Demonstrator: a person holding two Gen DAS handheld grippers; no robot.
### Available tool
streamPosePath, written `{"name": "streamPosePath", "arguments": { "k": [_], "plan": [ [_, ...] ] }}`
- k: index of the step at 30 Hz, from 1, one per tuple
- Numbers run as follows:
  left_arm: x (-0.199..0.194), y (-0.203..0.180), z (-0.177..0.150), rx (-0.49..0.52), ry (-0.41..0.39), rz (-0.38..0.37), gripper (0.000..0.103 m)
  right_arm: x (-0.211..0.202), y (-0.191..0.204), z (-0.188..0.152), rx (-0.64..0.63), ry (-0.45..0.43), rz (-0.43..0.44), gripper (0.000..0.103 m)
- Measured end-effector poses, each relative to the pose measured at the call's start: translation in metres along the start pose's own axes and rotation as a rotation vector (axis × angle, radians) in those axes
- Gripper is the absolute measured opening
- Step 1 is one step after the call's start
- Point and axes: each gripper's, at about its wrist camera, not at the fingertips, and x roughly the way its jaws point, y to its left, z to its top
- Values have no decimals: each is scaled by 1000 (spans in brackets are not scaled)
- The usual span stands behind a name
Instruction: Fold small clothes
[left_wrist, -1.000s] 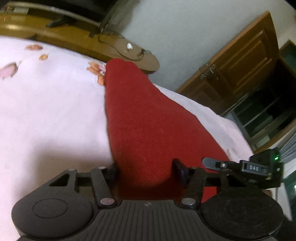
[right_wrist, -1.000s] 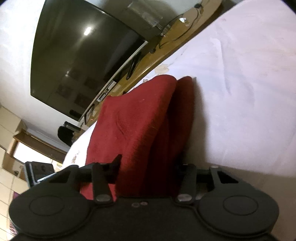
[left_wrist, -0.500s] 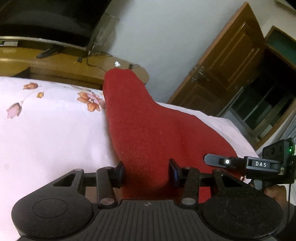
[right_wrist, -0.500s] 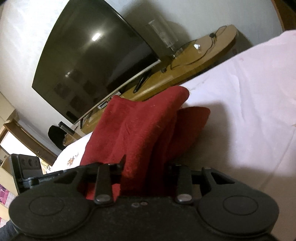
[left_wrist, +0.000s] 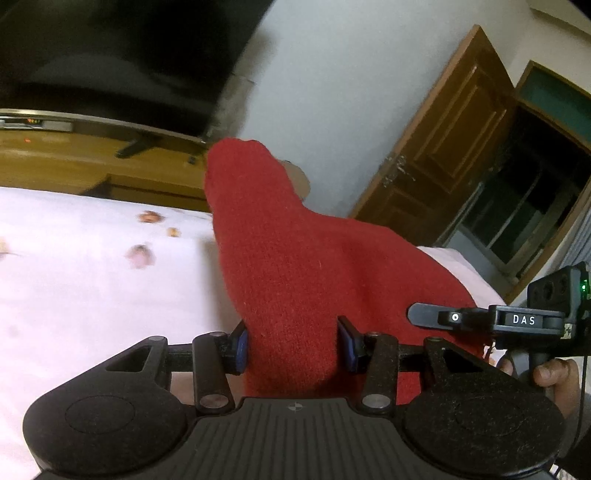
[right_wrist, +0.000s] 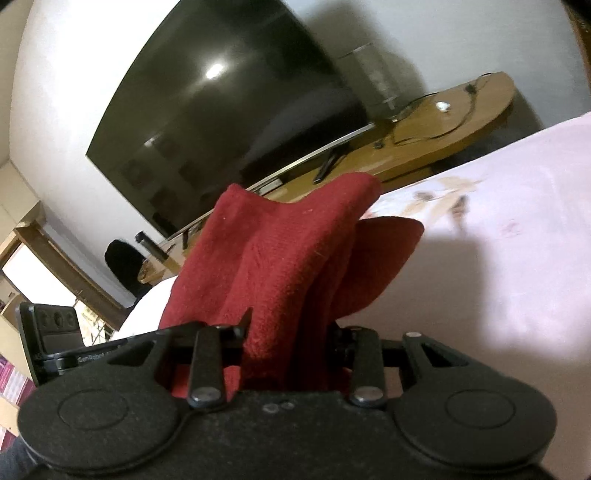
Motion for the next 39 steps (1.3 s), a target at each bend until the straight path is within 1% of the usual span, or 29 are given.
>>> {"name": "streamPosePath", "arguments": {
  "k": [7,10,14,18,21,24,27,29,30,31,32,33,35,36,37,39],
  "plan": [
    [-72,72,-4,-43,-17,69,46,61,64,-16,-21,46,59,34],
    [-97,105,-13,-69,-10,101,46,91,87,-24,-30,80,90,34],
    [-125,149,-33,-126,7,138,46,135,119,-44,-38,142,130,34],
    [-147,187,-55,-204,26,139,46,167,143,-61,-33,199,150,34],
    [-156,209,-70,-263,36,133,46,180,157,-74,-37,231,160,34],
    [-153,210,-80,-272,42,145,46,188,164,-82,-33,254,166,34],
    [-148,210,-92,-257,49,164,47,195,164,-89,-27,270,155,34],
    [-144,213,-96,-279,38,163,51,197,156,-94,-7,283,131,34],
    [-142,211,-98,-284,35,158,55,201,149,-97,8,298,110,34],
    [-142,212,-101,-284,29,166,63,202,147,-101,17,306,102,36],
    [-142,211,-104,-284,20,178,66,202,142,-104,30,309,106,36],
    [-144,212,-108,-285,12,185,71,202,136,-106,51,308,117,37],
    [-148,215,-111,-291,-7,180,71,199,132,-110,75,304,123,40],
    [-150,214,-111,-286,-13,187,71,197,132,-110,72,300,119,44],
    [-155,211,-110,-273,-24,201,71,194,133,-110,60,298,110,50],
    [-168,210,-99,-245,-73,244,71,183,138,-103,21,265,75,56]
  ]
}}
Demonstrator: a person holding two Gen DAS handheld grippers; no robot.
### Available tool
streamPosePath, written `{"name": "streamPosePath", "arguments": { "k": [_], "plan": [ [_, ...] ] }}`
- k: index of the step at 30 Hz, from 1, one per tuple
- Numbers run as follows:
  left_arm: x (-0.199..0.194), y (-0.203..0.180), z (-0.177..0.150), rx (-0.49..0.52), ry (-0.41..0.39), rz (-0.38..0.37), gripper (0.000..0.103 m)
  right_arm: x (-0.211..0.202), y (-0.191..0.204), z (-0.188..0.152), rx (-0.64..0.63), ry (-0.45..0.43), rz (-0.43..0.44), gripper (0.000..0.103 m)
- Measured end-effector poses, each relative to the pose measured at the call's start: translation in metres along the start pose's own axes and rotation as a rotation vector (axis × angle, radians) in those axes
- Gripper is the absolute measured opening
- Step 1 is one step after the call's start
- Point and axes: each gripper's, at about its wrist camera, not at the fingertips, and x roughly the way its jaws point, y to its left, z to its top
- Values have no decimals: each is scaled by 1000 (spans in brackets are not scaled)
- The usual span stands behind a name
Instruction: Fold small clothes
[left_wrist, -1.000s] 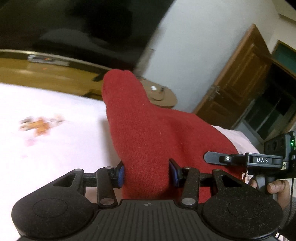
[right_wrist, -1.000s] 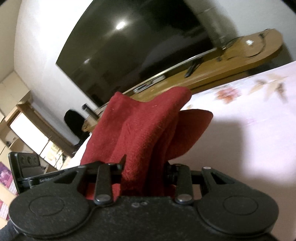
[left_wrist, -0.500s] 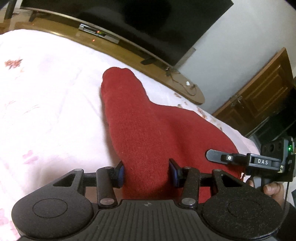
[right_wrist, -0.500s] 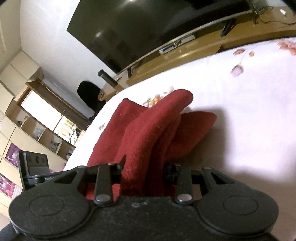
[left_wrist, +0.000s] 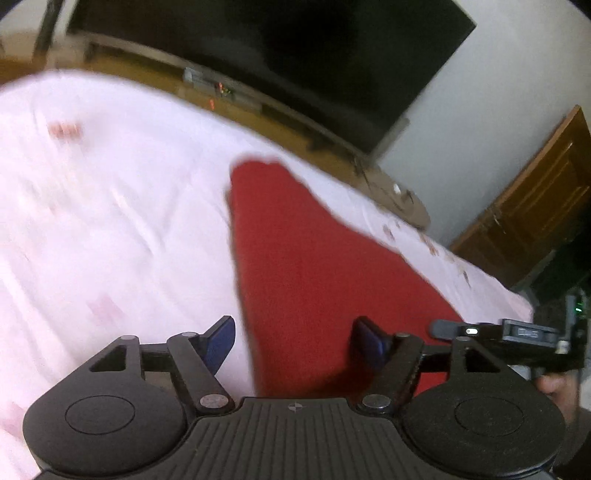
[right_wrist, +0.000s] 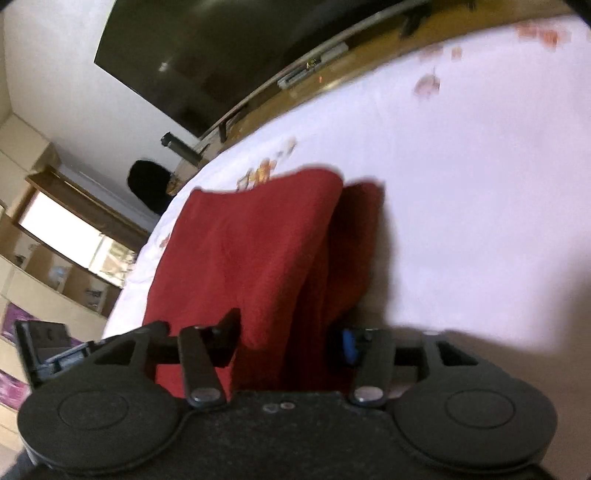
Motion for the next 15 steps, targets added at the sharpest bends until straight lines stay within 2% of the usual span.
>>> {"name": "streamPosePath", "arguments": {
  "k": [2,4,6,7,8,9,11,12,14,15],
  "plan": [
    [-8,2,14,-21,-72,3,71,-15,2,7,-12,-61,-2,56],
    [-11,2,26,-45,-120,-38,71,-20,2,16,-7,-93,-4,50],
    [-4,-8,35,-23,-117,-71,70,-19,3,26,-10,-91,8,39],
    [2,-16,37,4,-104,-82,69,-18,3,29,-14,-83,8,38],
    [2,-19,35,34,-90,-85,65,-11,7,33,-27,-69,-12,37],
    [9,-26,35,66,-72,-78,60,-6,10,35,-43,-55,-46,32],
    [21,-34,30,114,-47,-24,59,2,14,36,-82,-32,-95,24],
    [26,-34,27,127,-39,17,56,6,16,36,-104,-30,-95,12],
    [33,-35,23,182,-19,132,55,6,26,35,-153,-67,-79,11],
    [37,-35,20,210,-9,162,55,5,28,33,-179,-86,-76,11]
  ]
}}
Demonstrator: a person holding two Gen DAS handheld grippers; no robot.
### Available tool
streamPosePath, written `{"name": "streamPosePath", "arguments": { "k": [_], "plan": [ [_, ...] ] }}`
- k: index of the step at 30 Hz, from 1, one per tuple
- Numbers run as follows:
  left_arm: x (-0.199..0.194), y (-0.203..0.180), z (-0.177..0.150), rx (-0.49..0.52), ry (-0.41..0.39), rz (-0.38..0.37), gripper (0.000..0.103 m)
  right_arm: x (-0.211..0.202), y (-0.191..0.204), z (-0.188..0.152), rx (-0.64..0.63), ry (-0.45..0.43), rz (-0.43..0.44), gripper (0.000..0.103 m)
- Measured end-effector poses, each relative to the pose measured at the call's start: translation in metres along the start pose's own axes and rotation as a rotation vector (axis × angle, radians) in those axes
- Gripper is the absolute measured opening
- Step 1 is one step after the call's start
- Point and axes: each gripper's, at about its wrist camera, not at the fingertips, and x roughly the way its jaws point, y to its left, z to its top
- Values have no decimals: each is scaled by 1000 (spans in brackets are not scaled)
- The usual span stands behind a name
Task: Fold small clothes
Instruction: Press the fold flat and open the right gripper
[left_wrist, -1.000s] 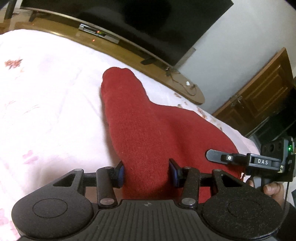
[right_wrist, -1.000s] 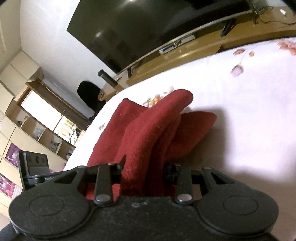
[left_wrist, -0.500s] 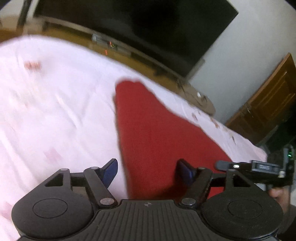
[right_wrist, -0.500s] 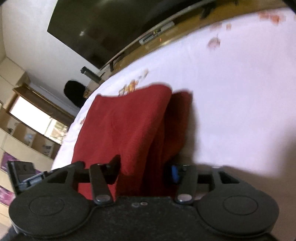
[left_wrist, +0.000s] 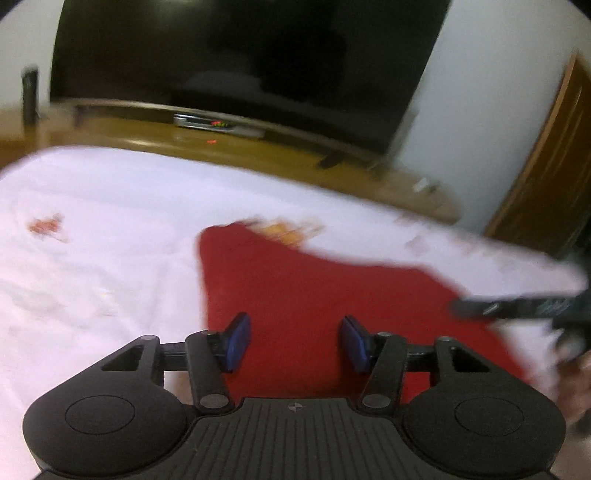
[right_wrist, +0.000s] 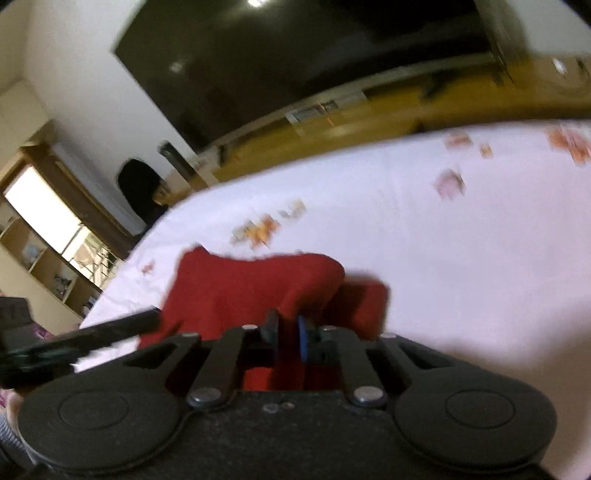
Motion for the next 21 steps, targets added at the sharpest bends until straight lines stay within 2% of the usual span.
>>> {"name": "streamPosePath", "arguments": {
  "k": [3,6,8,11,13,15,17,21],
  "plan": [
    [2,1,1,-5,-5,-28,55,18,-6,-6,-38,82,-106,12],
    [-10,3,10,-29,-39,-55,56,13,-3,-7,-71,77,-114,14],
    [-18,7,11,-42,-62,-58,56,3,2,-2,-86,43,-116,18],
    [-19,24,2,-89,-56,-55,56,-12,8,7,-94,-3,-111,32],
    [-15,30,-5,-127,-39,-52,56,-9,2,8,-61,8,-105,51],
    [-8,32,-8,-163,-27,-52,56,2,-10,7,18,60,-79,50],
    [-1,30,-8,-178,-18,-47,56,16,-16,3,62,77,-48,45],
    [8,25,-5,-192,-11,-44,56,23,-22,-2,121,10,-8,34]
  ]
}}
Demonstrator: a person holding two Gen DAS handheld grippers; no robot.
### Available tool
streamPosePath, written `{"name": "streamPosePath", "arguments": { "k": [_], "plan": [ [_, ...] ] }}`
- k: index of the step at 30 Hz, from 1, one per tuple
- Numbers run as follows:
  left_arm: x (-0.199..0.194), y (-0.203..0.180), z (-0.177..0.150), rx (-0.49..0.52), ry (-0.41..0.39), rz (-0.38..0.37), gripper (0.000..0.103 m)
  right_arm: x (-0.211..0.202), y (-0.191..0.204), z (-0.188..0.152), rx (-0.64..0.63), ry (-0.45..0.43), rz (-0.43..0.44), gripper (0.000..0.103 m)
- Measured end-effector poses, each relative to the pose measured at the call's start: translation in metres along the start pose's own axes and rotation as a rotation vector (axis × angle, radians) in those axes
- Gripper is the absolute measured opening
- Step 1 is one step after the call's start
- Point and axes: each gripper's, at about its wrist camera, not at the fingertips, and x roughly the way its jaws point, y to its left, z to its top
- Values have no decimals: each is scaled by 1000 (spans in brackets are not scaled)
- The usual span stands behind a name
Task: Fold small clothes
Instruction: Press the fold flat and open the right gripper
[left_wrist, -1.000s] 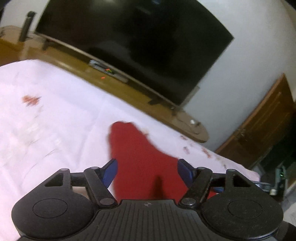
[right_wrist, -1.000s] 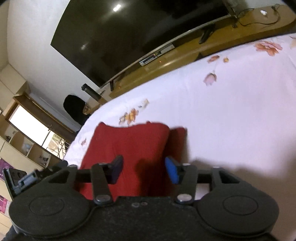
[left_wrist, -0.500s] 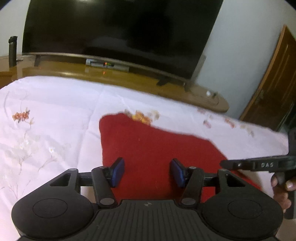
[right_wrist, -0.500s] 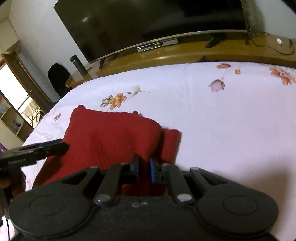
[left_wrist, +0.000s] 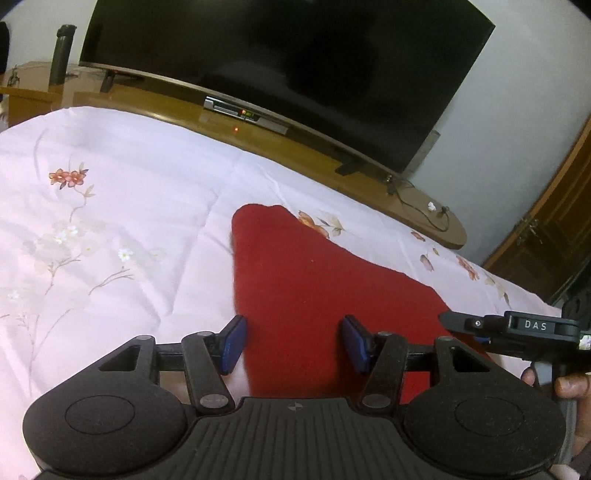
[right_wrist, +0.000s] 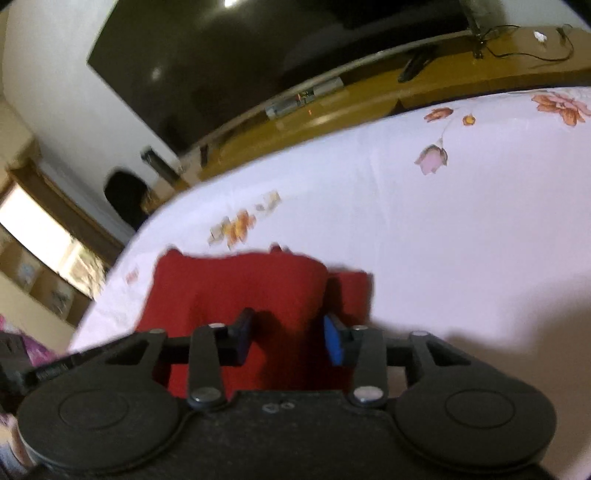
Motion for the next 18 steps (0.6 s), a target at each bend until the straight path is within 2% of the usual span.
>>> {"name": "streamPosePath", "arguments": {
  "k": [2,3,7,8,9,11,12,14,16,18],
  "plan": [
    [1,-1,0,-8,0,1,56,0,1,1,-5,-9,20,11],
    [1,-3,-1,-8,-5,5,56,-3,4,1,-34,-23,38,8],
    [4,-17,0,71,-5,42,56,-35,27,-1,-184,-161,-19,8],
    [9,-20,0,77,7,55,57,-37,30,-2,-212,-169,-50,8],
    [13,-22,0,77,23,65,62,-30,29,-4,-224,-142,-92,8],
    [18,-24,1,76,37,70,67,-8,17,-6,-200,-48,-172,8],
    [17,-24,2,88,36,80,69,-1,12,-10,-185,-30,-178,9],
    [8,-24,4,103,28,79,69,-2,12,-10,-166,-36,-171,14],
    [-13,-26,6,128,-16,88,69,-13,14,-6,-138,-49,-172,32],
    [-32,-34,5,163,-57,52,69,-35,26,-7,-183,-109,-181,34]
  ]
}}
